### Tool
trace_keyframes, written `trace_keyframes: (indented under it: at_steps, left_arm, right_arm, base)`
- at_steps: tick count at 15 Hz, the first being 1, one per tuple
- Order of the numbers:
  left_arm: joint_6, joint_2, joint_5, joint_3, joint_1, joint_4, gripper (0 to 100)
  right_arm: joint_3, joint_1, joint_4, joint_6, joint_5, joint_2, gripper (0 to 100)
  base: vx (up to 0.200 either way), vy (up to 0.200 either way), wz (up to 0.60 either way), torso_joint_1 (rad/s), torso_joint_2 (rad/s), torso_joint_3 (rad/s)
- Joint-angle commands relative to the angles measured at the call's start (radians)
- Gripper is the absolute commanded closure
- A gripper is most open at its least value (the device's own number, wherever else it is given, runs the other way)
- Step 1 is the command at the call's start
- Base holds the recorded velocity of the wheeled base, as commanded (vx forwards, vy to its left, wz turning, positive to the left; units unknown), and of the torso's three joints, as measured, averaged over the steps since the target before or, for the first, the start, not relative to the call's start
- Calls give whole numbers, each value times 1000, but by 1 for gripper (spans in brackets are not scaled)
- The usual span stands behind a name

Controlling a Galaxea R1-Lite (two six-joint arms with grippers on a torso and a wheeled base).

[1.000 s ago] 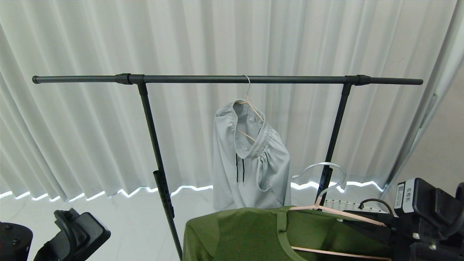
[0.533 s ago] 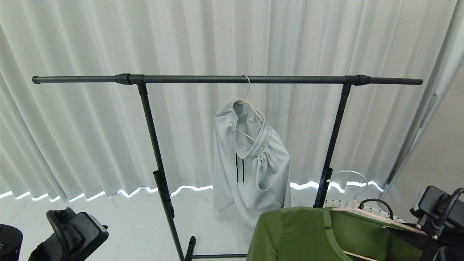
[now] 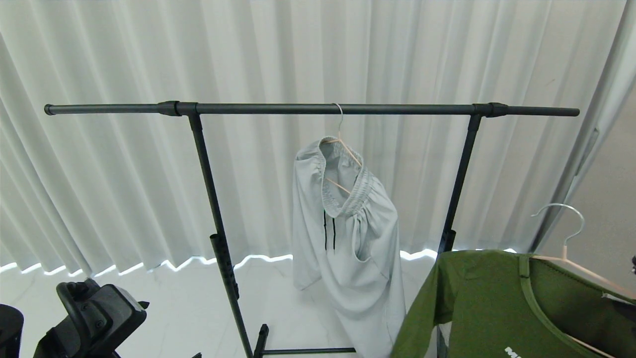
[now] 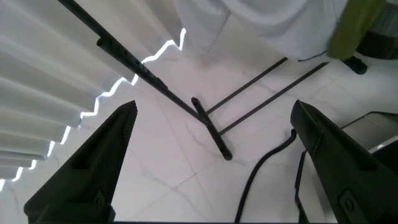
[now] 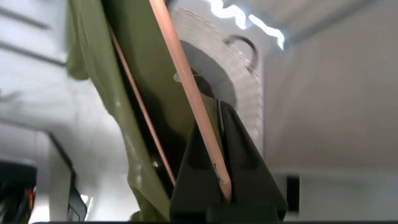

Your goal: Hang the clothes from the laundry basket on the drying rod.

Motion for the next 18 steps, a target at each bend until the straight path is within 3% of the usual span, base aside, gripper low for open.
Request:
trace_keyframes:
  at_steps: [1, 5, 8, 15, 18]
  left_arm:
    - [0, 1, 1, 0, -2, -1, 0]
    - [2, 1, 1, -1, -8, -1, 0]
    - [6, -1, 1, -1, -8, -1, 0]
    - [-6, 2, 2, -4, -2, -1, 0]
    - [-6, 4, 2, -4, -2, -2, 0]
  right_arm:
    - [-60, -106, -2, 8, 0, 85, 100]
    - [-295, -32, -10, 232, 2, 262, 100]
    - [-371, 29, -21, 244, 2, 310, 100]
    - [-394, 86, -100, 242, 3, 338, 100]
    - [-407, 92, -100, 242, 5, 342, 100]
  base:
    - [0, 0, 0, 0, 0, 0]
    - [0, 0, 0, 0, 0, 0]
    - [0, 0, 0, 0, 0, 0]
    - [0, 0, 0, 0, 0, 0]
    - [200, 0, 0, -2, -1, 4]
